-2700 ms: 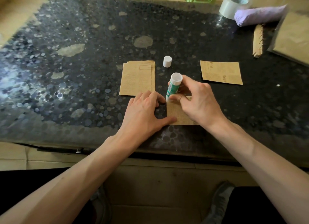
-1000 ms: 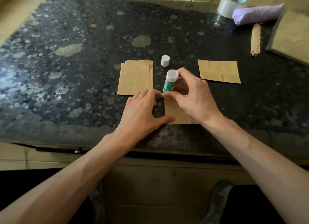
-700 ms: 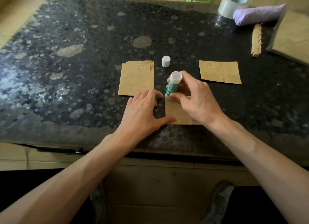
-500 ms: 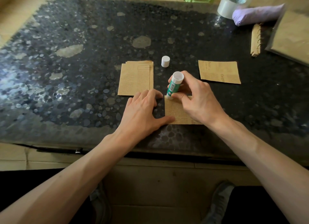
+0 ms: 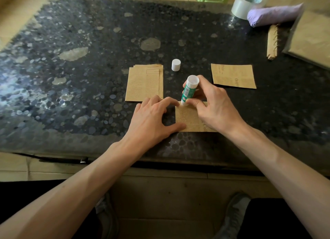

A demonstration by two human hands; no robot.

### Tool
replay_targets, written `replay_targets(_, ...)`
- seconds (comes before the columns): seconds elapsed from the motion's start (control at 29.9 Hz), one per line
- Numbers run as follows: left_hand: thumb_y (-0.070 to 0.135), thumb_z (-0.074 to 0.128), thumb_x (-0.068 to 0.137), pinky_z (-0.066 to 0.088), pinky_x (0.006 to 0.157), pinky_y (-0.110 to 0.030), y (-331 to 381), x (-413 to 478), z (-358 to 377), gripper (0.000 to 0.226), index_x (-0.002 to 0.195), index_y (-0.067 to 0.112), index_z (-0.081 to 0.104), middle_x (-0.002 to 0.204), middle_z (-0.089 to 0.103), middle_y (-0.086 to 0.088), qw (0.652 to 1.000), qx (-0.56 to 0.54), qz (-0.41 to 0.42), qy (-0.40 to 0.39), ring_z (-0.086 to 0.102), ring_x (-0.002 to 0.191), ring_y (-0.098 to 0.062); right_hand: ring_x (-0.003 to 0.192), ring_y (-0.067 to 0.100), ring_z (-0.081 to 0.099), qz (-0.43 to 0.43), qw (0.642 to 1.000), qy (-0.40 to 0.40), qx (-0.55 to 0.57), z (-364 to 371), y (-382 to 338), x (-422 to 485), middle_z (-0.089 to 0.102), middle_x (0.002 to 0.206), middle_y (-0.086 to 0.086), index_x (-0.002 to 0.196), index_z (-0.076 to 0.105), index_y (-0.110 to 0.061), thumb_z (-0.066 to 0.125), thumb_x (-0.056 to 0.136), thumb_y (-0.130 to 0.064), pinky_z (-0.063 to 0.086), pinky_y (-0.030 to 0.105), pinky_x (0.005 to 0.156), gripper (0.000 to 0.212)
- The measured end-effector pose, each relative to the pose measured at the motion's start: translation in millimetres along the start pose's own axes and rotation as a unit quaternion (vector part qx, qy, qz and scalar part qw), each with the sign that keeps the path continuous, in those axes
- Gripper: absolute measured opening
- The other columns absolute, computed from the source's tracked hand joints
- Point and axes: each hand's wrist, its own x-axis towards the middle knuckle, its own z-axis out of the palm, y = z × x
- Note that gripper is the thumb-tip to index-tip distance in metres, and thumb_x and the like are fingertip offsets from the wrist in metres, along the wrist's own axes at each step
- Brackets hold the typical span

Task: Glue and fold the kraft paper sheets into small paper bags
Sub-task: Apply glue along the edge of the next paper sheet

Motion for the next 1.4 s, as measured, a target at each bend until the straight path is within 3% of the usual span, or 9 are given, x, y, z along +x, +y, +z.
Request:
replay_targets(0.37, 0.078, 0.059, 0.074, 0.029, 0.088, -0.028, 0.8, -0.4, -0.6, 0.064, 0.129, 0.045, 0.052, 0.1, 0.046, 0.016, 1.0, 0.004, 0.0, -0.003, 0.045, 0.101, -0.007, 0.104, 0.001, 0.061, -0.011, 0.999, 0.023, -0.023, -3.6, 1.4, -1.9, 0.06, 0.112, -0.018, 0.126, 0.057, -0.019, 0.076, 0.094, -0.032, 0.04, -0.001, 0.08, 0.04)
replay_targets(0.6, 0.078, 0.06, 0.074, 0.03, 0.088, -0.029, 0.1, -0.3, -0.7, 0.063, 0.128, 0.045, 0.053, 0.099, 0.046, 0.016, 1.0, 0.003, -0.002, -0.003, 0.046, 0.102, -0.008, 0.108, 0.001, 0.059, 0.001, 1.0, 0.016, -0.022, -5.9, 3.8, -3.5, 0.068, 0.12, -0.006, 0.132, 0.056, -0.018, 0.075, 0.095, -0.023, 0.039, 0.003, 0.083, 0.042)
replay_targets(0.94, 0.079, 0.059, 0.072, 0.029, 0.088, -0.028, 0.1, 0.4, -1.2, 0.064, 0.127, 0.046, 0.053, 0.098, 0.046, 0.017, 1.0, -0.001, -0.004, -0.004, 0.046, 0.101, -0.007, 0.103, -0.003, 0.055, 0.008, 1.0, 0.019, -0.014, -9.7, 6.4, -7.4, 0.059, 0.111, -0.017, 0.127, 0.057, -0.017, 0.075, 0.095, -0.02, 0.039, -0.005, 0.081, 0.037)
replay_targets(1.14, 0.078, 0.061, 0.072, 0.029, 0.089, -0.028, -0.1, 0.4, -1.9, 0.063, 0.126, 0.047, 0.053, 0.098, 0.046, 0.018, 1.0, -0.007, -0.003, -0.006, 0.045, 0.101, -0.007, 0.105, 0.002, 0.058, 0.016, 0.999, 0.026, -0.011, -11.9, 8.7, -10.2, 0.064, 0.115, -0.011, 0.127, 0.056, -0.016, 0.075, 0.095, -0.019, 0.043, 0.005, 0.082, 0.037)
replay_targets(1.4, 0.078, 0.061, 0.072, 0.031, 0.089, -0.029, -0.4, 1.5, -2.4, 0.063, 0.126, 0.047, 0.053, 0.096, 0.044, 0.02, 1.0, -0.006, -0.004, -0.012, 0.045, 0.1, -0.007, 0.103, 0.001, 0.055, 0.028, 0.999, 0.036, -0.015, -16.1, 13.4, -15.4, 0.058, 0.112, -0.014, 0.125, 0.055, -0.014, 0.074, 0.096, -0.019, 0.044, 0.004, 0.077, 0.036)
